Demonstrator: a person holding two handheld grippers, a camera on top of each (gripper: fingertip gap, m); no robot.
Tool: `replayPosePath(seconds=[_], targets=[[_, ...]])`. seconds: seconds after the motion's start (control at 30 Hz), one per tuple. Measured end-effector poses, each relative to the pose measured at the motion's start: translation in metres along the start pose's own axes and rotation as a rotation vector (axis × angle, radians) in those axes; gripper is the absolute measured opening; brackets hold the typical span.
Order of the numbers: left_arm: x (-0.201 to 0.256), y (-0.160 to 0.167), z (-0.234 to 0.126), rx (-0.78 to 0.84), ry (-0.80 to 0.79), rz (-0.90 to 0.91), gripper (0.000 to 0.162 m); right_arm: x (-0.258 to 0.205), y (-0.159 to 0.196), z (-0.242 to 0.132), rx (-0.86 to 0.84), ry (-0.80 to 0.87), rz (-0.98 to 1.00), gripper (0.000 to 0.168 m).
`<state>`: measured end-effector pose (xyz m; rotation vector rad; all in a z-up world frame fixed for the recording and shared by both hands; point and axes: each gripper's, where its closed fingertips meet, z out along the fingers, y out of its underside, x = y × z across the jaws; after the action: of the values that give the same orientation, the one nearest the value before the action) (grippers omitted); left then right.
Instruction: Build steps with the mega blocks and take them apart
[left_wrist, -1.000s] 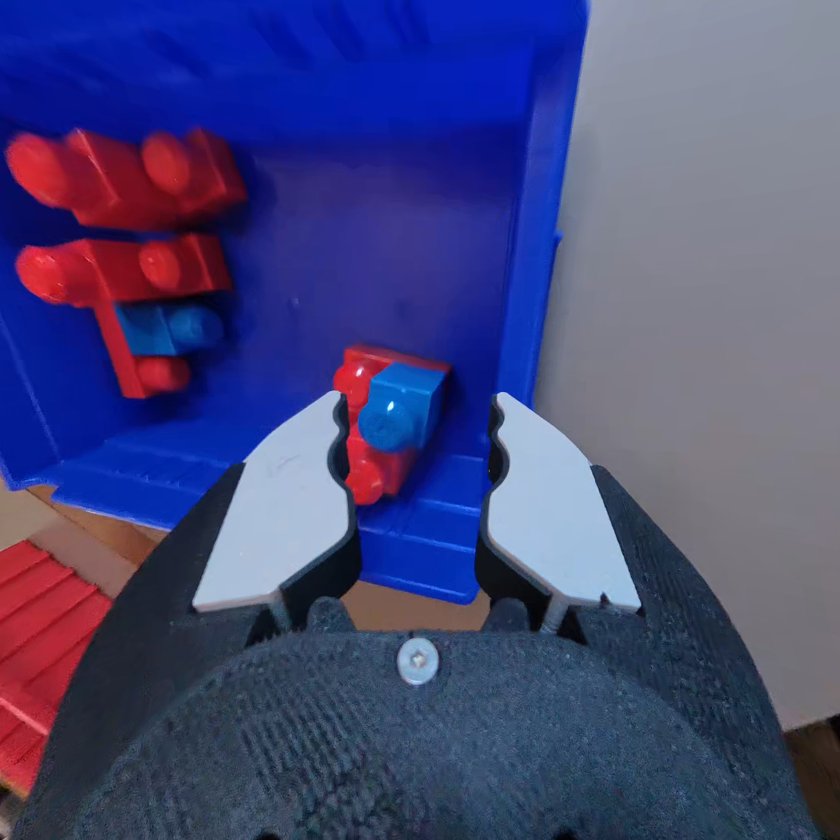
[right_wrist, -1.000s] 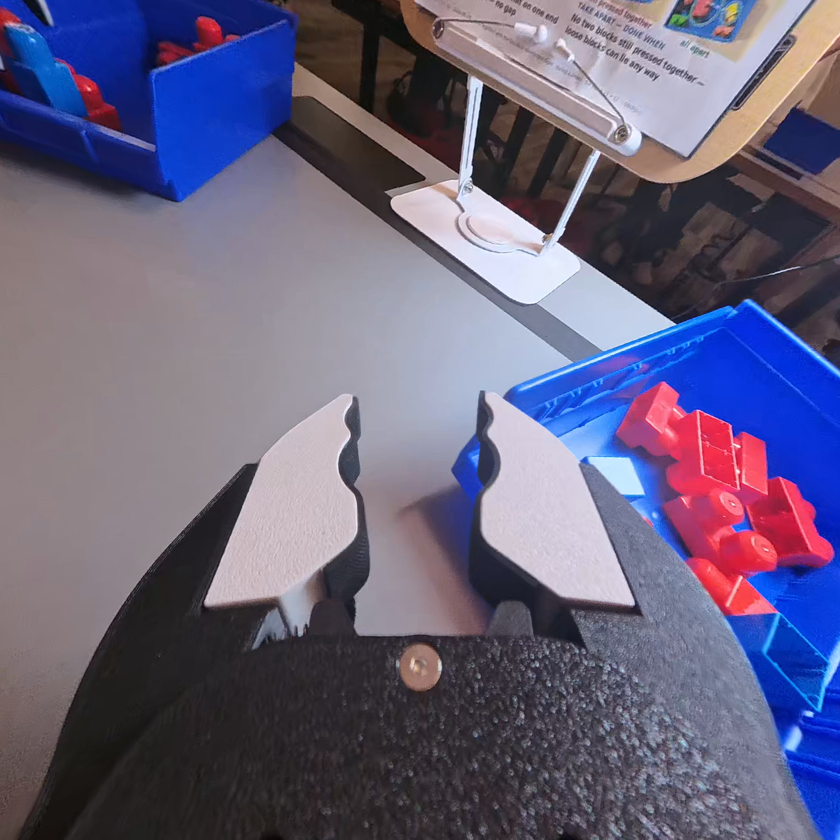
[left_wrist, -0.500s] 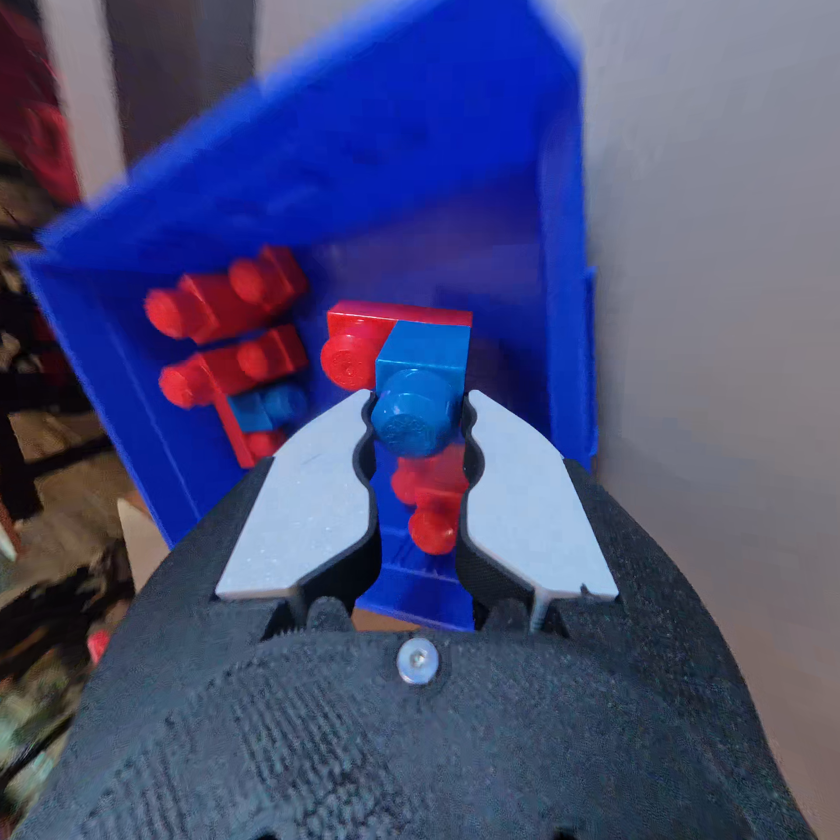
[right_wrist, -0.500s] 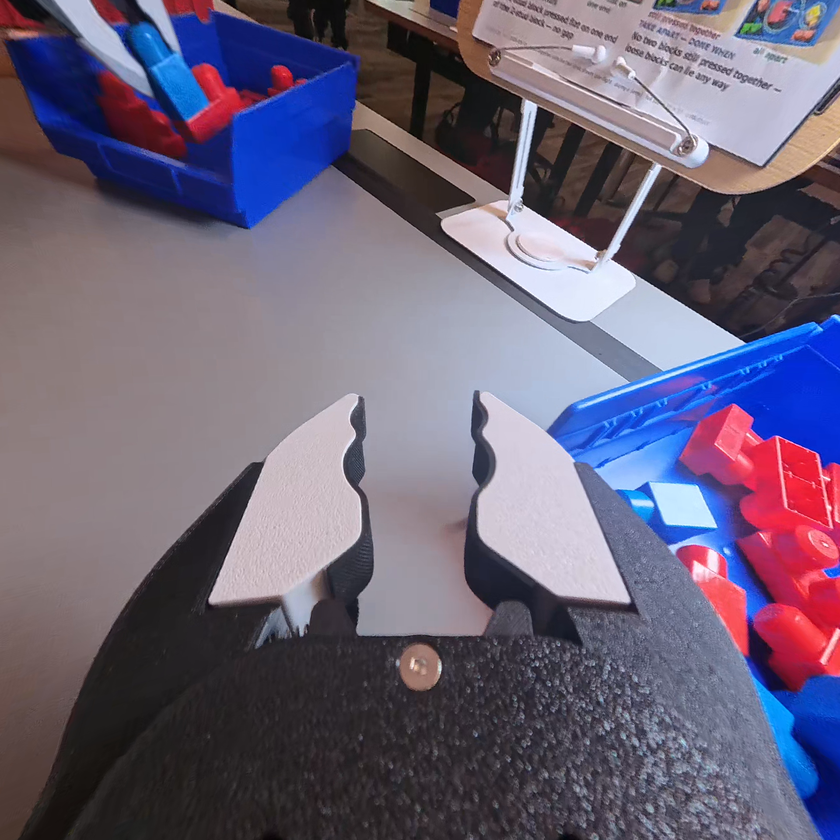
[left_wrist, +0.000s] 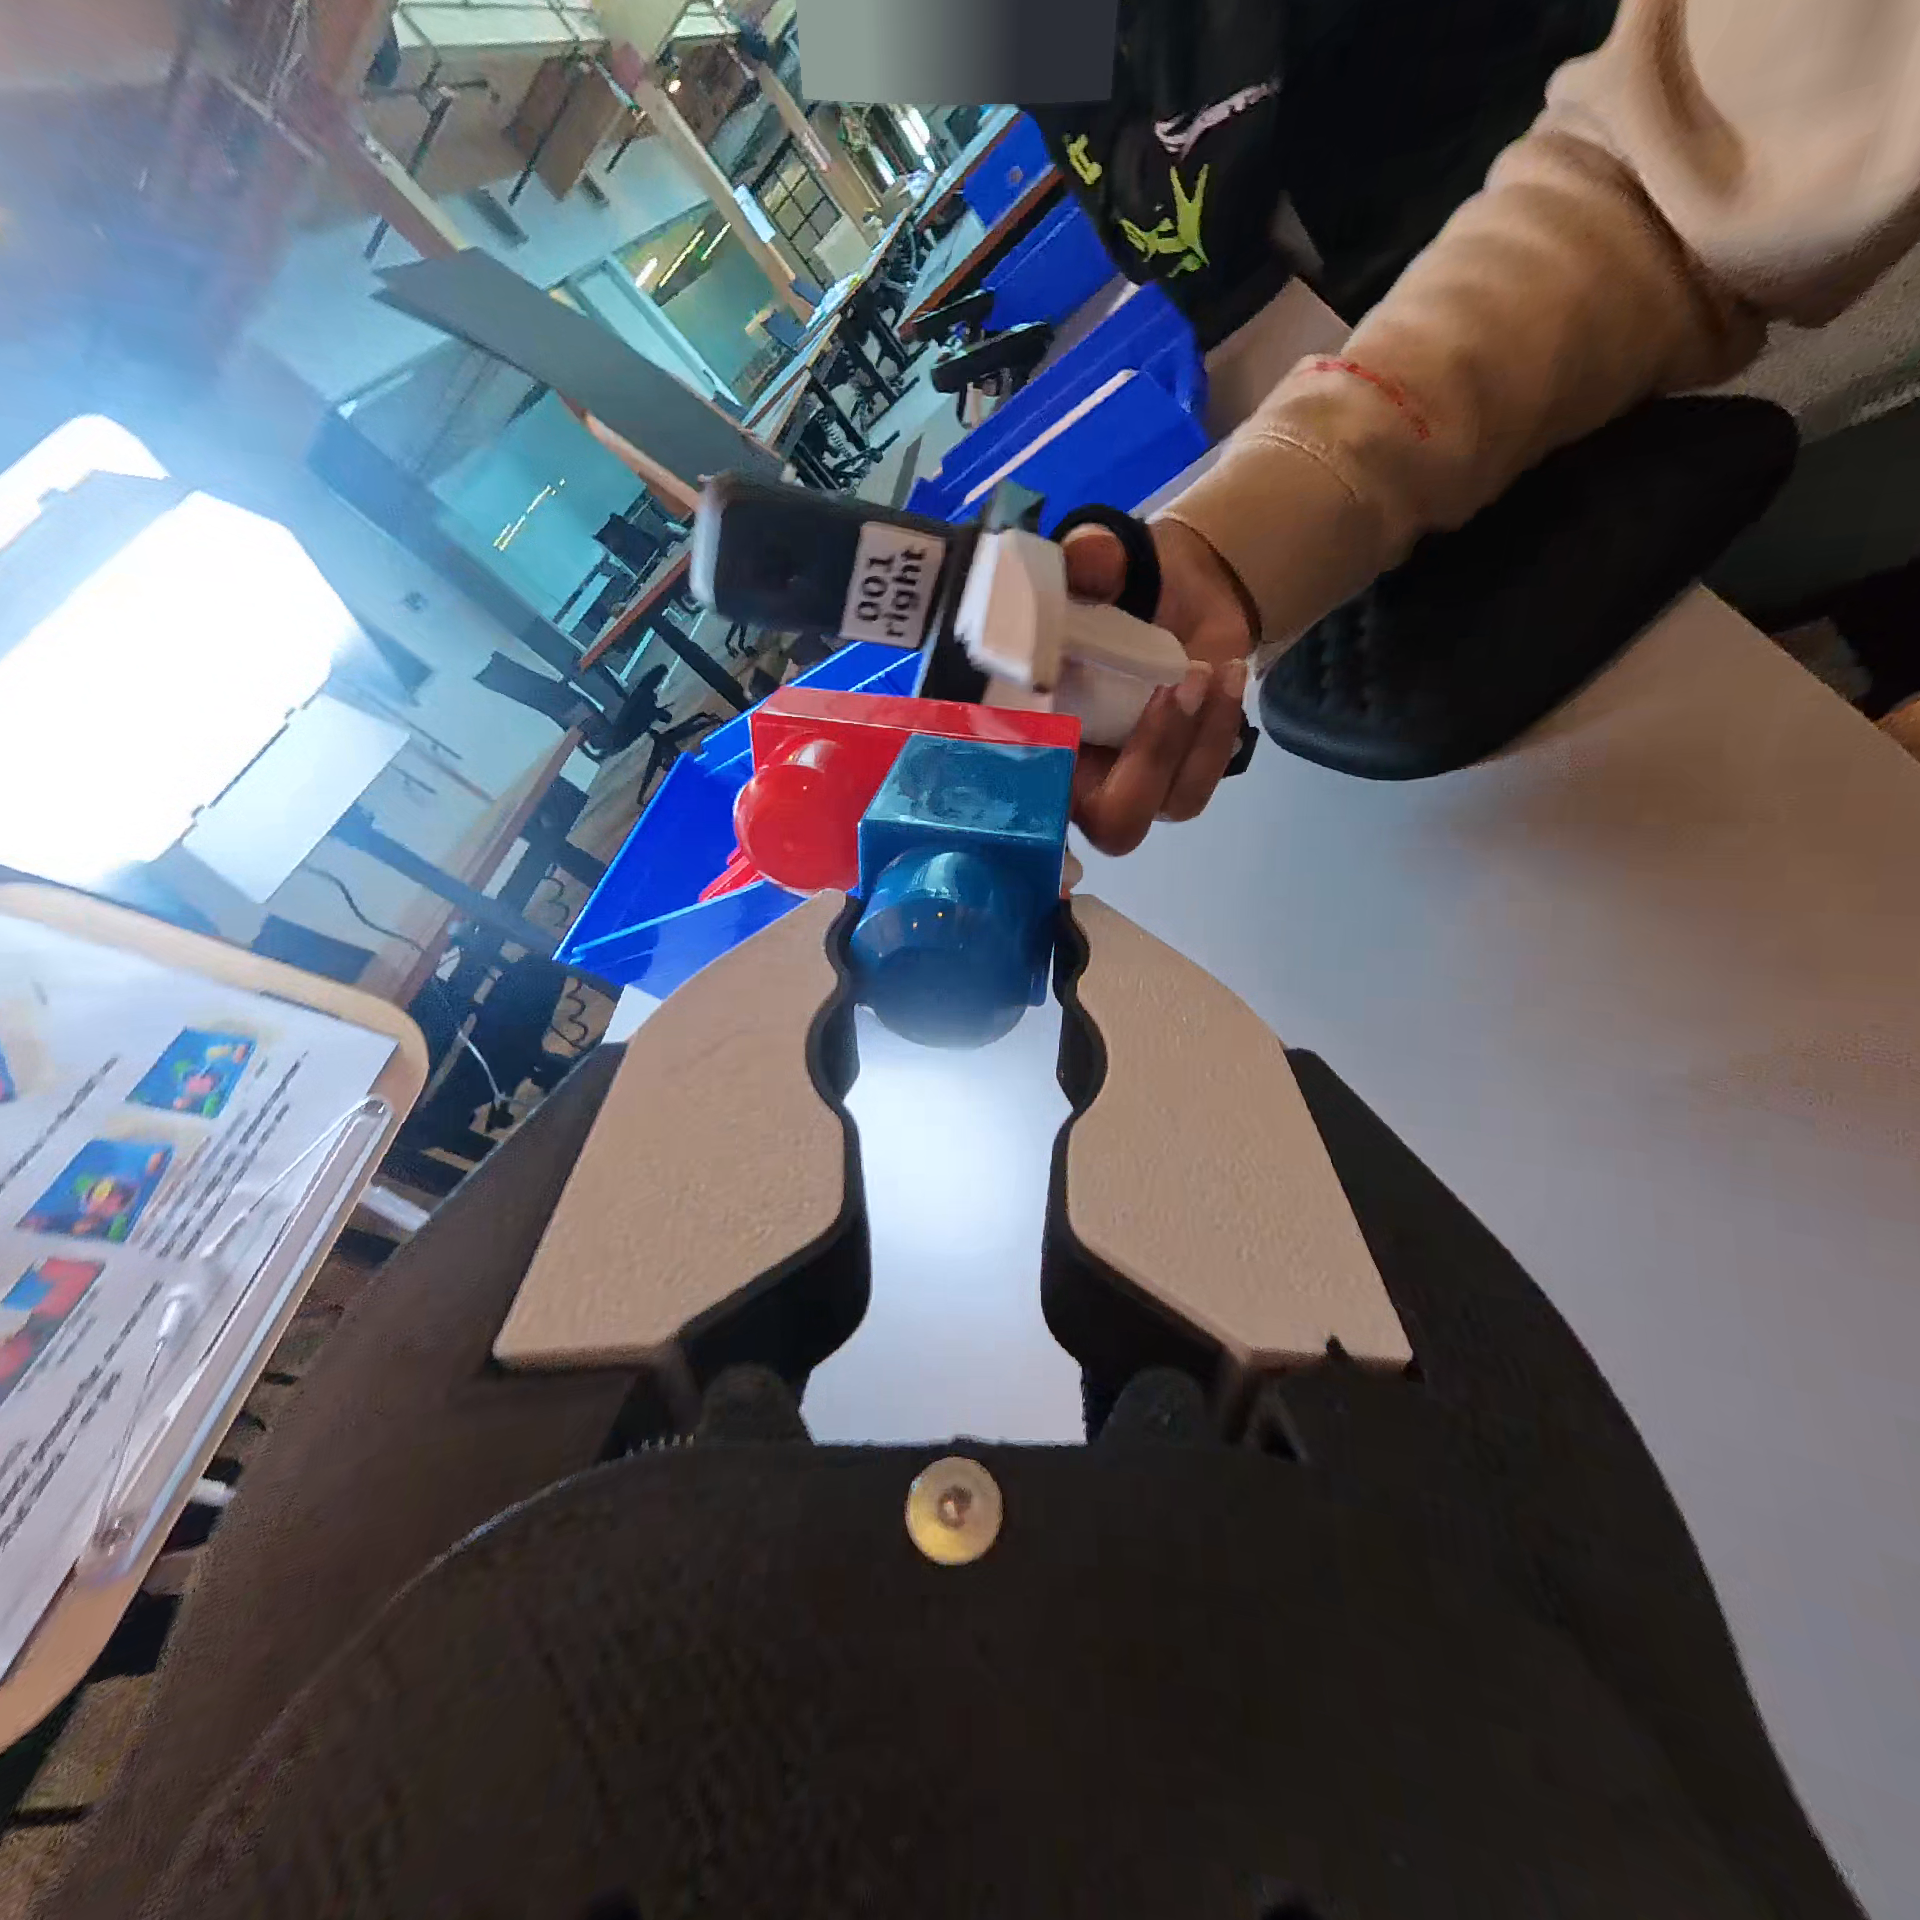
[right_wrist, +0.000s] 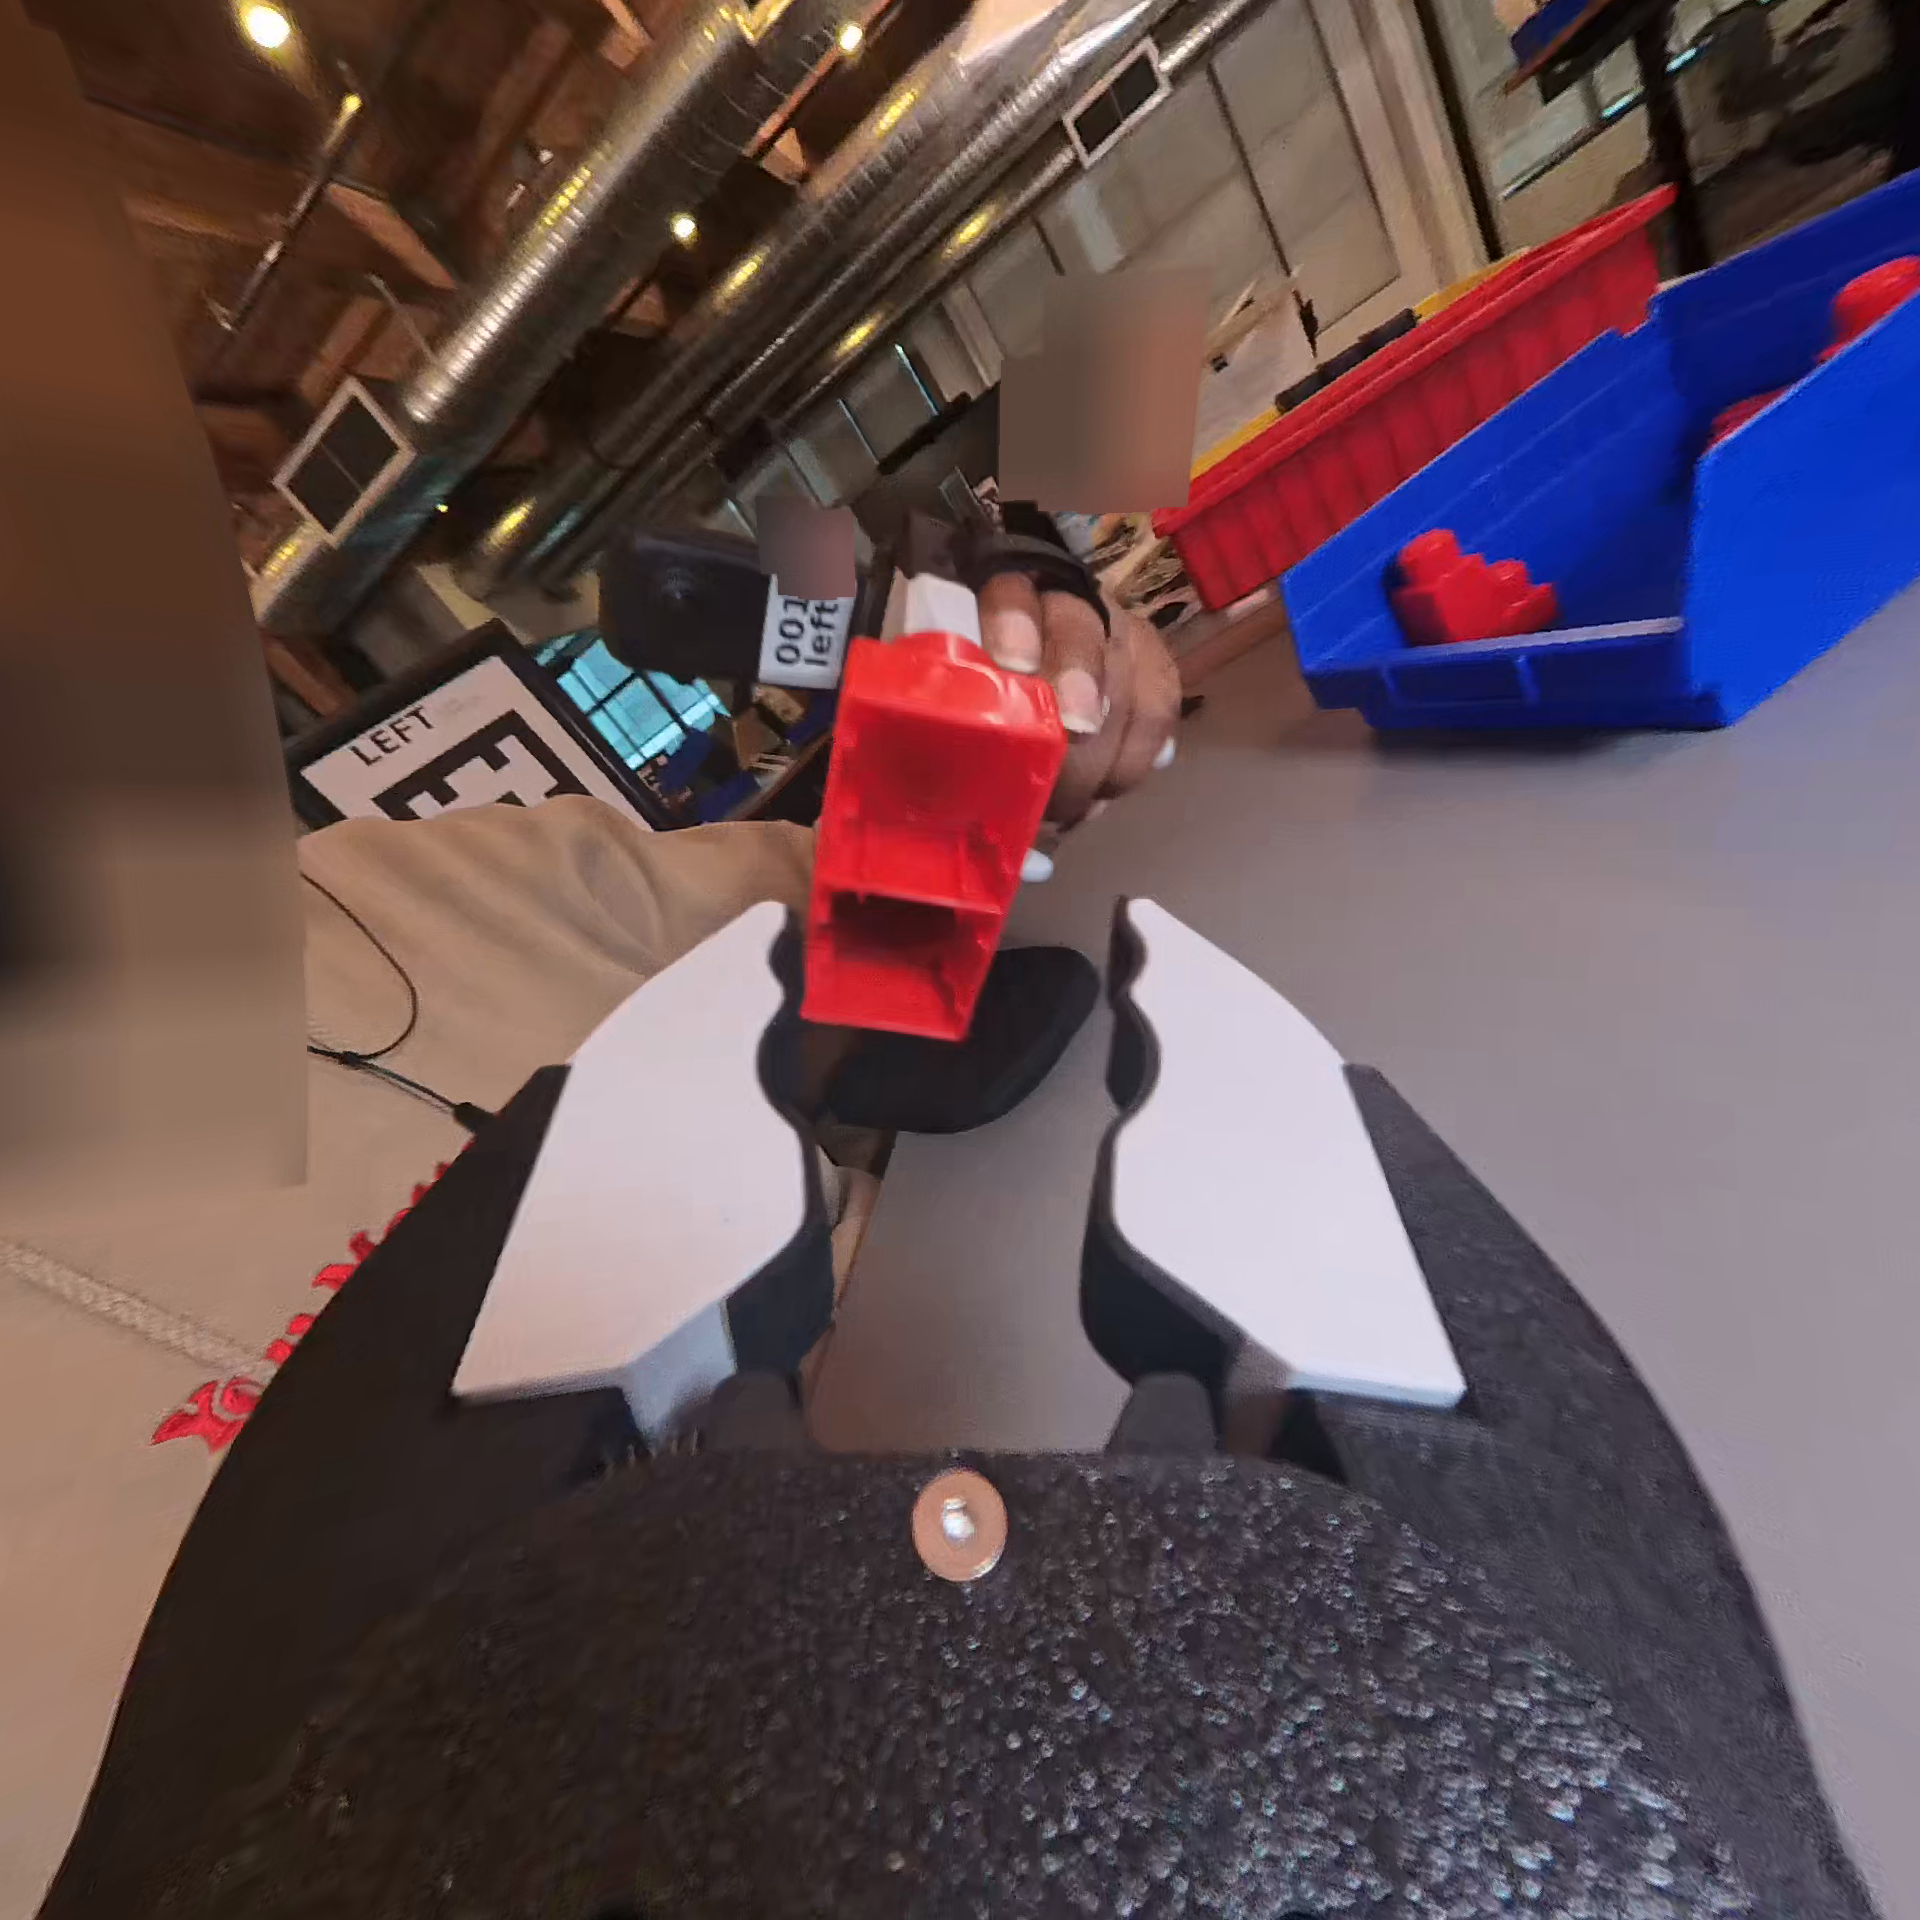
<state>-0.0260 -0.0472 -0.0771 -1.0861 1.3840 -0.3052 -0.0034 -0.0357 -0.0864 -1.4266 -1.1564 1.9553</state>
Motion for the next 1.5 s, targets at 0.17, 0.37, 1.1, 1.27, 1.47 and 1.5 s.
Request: replayPosePath(seconds=[0.17,0.37,1.1,1.27,1.47,1.5], targets=[[0.003,0.015,0.007,-0.03,-0.028,-0.038,0.035,0.002,-0.003,-0.007,-0.001,0.056,-0.095,0.036],[-0.006,0.051,-0.02,0.012,-0.033,-0.455,0.035,0.053,-0.043,-0.078,0.028,0.47,-0.28,0.037],[0.041,0.104,0.008,-0.078,0.073,-0.755,0.035,0.265,-0.191,-0.31,0.226,1.423,-0.197,0.053],[0.042,0.101,0.009,-0.073,0.075,-0.739,0.035,0.226,-0.189,-0.259,0.196,1.236,-0.315,0.052],[0.038,0.1,0.01,-0.07,0.054,-0.749,0.035,0.125,-0.105,-0.102,-0.173,0.683,-0.55,0.049],[0.038,0.101,0.01,-0.079,0.048,-0.741,0.035,0.11,-0.079,-0.077,-0.274,0.598,-0.574,0.049]])
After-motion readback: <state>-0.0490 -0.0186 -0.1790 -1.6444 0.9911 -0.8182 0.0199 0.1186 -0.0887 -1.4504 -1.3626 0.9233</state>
